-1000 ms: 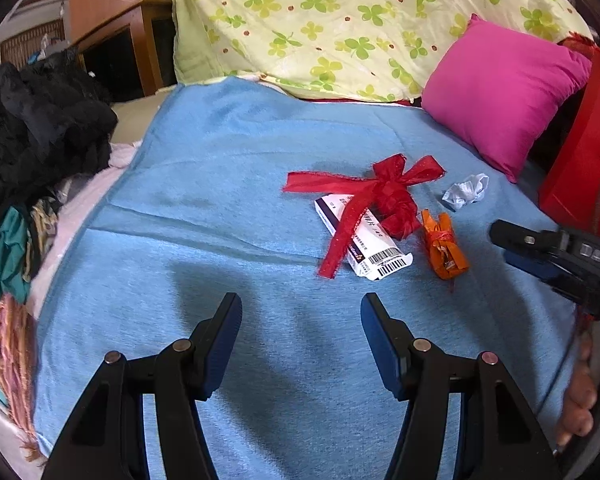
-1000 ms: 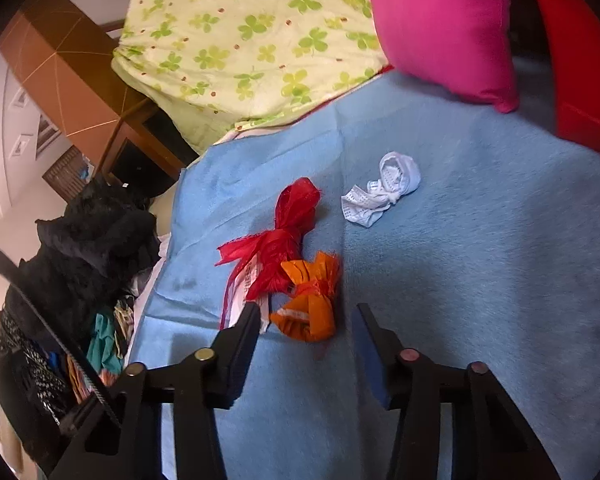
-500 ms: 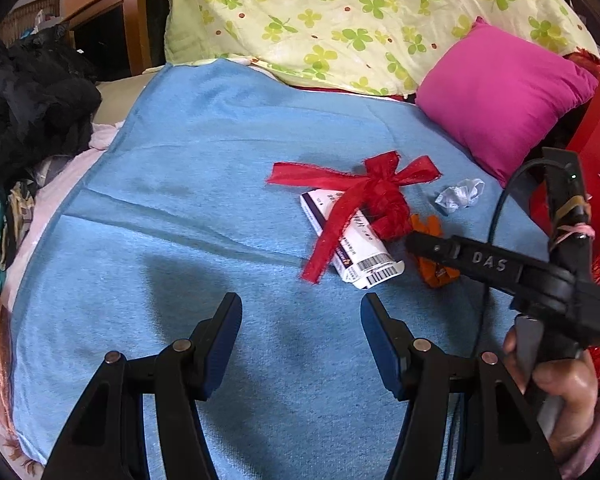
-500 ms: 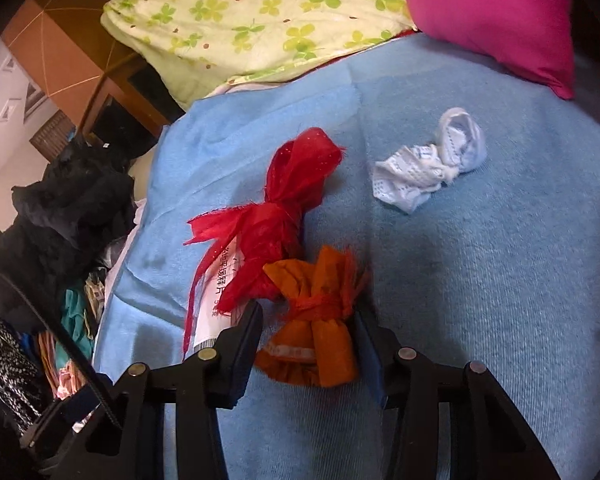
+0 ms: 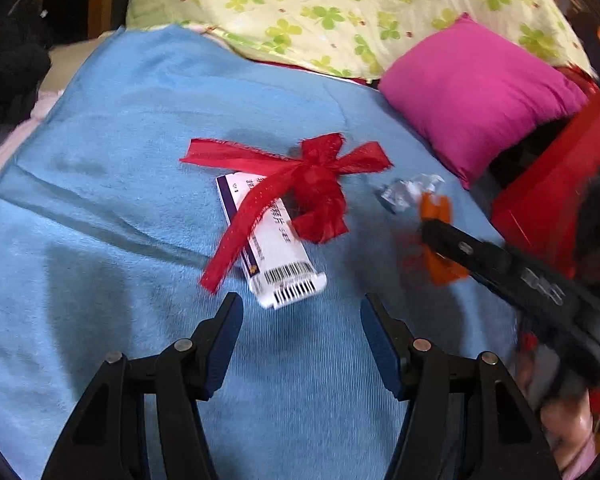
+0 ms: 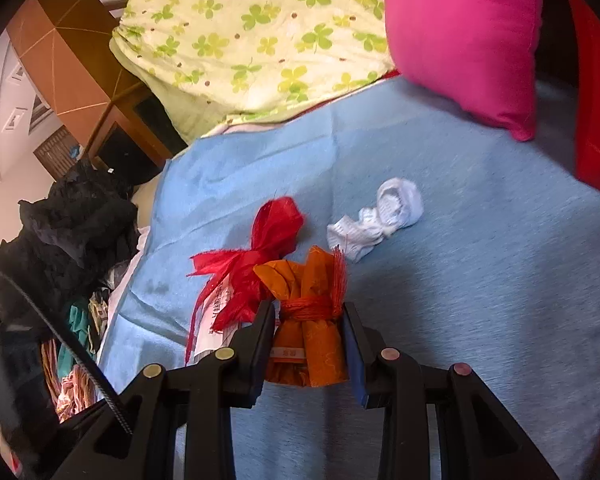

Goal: Collect trash

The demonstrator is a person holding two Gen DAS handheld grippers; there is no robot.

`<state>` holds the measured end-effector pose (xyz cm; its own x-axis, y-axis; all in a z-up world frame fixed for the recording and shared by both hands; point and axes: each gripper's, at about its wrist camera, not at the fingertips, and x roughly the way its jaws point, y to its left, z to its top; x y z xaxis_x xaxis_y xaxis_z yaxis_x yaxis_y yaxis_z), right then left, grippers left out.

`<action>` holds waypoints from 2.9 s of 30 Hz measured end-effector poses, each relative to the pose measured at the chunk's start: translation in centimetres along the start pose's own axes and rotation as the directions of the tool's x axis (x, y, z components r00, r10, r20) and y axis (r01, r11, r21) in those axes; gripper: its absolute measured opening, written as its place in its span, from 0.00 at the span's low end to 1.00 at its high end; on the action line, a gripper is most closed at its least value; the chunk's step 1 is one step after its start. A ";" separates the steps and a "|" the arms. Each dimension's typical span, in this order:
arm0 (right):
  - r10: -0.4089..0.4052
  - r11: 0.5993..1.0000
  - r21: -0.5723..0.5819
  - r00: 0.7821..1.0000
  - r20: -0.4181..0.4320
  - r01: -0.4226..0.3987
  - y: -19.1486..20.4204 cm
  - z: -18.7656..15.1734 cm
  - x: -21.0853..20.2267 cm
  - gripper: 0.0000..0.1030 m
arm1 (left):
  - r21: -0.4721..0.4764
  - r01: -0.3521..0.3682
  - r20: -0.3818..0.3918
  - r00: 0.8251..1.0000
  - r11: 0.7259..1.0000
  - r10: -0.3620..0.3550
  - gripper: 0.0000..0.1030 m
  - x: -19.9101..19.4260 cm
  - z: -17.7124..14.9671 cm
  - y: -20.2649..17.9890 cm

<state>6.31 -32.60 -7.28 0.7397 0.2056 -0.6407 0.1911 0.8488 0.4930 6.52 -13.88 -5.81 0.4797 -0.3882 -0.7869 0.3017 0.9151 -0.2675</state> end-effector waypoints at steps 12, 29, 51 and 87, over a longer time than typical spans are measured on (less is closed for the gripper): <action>0.029 1.000 0.003 0.999 0.016 -0.029 -0.4 0.1 -1.3 0.34 | -0.077 -0.103 -0.028 0.995 0.992 0.101 0.61 3.7 2.0 0.6; 0.045 0.997 -0.066 0.998 0.045 -0.042 1.5 -0.2 -3.8 0.34 | -0.008 -0.130 -0.028 0.991 0.991 0.130 0.41 1.6 0.5 1.1; 0.009 0.995 -0.100 1.000 -0.014 -0.010 2.8 -4.8 -8.0 0.34 | -0.034 -0.004 -0.127 0.992 0.999 0.000 0.61 -4.3 -5.1 5.2; -0.030 0.996 -0.090 1.000 0.007 0.031 1.9 -3.8 -8.2 0.34 | -0.050 -0.009 -0.094 0.996 0.999 0.004 0.59 -1.6 -2.6 5.2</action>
<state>-1.87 -30.83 -3.38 0.7383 0.1765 -0.6510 0.1550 0.8949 0.4184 5.20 -8.28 -7.40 0.4014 -0.3725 -0.8367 0.2555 0.9229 -0.2882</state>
